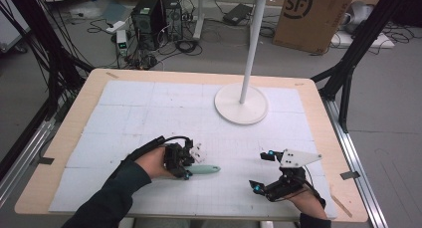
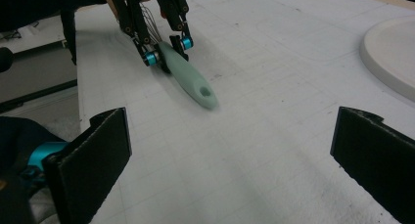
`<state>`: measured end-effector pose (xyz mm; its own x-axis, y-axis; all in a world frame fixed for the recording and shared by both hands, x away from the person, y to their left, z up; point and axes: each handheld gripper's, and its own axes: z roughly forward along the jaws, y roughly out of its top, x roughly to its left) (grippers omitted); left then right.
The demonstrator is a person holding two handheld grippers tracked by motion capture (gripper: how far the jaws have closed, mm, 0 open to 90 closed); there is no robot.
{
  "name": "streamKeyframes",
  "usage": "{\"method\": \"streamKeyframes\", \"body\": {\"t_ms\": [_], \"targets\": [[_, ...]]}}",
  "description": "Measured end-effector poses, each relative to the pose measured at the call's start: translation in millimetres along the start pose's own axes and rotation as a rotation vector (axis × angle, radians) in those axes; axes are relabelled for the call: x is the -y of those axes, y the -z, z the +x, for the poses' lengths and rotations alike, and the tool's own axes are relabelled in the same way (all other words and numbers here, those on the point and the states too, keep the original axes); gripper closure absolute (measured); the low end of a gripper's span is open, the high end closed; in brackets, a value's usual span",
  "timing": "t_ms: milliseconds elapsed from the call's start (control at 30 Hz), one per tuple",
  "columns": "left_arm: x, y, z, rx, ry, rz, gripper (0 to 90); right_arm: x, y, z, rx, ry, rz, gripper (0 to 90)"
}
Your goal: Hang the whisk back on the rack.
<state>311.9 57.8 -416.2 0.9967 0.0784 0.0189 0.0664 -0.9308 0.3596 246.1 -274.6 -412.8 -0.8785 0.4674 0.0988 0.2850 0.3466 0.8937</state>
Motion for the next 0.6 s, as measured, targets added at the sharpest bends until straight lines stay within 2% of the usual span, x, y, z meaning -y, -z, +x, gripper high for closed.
{"method": "streamKeyframes", "body": {"t_ms": [233,600], "targets": [[2.9,3.2,4.9,0.056,0.016,-0.044,69.4,2.1,3.3,-1.6,0.008,-0.013,-0.003,0.2],[9.0,25.3,13.4,0.073,0.076,-0.176,69.4,2.7,5.2,-2.5,0.006,-0.018,-0.013,0.2]]}}
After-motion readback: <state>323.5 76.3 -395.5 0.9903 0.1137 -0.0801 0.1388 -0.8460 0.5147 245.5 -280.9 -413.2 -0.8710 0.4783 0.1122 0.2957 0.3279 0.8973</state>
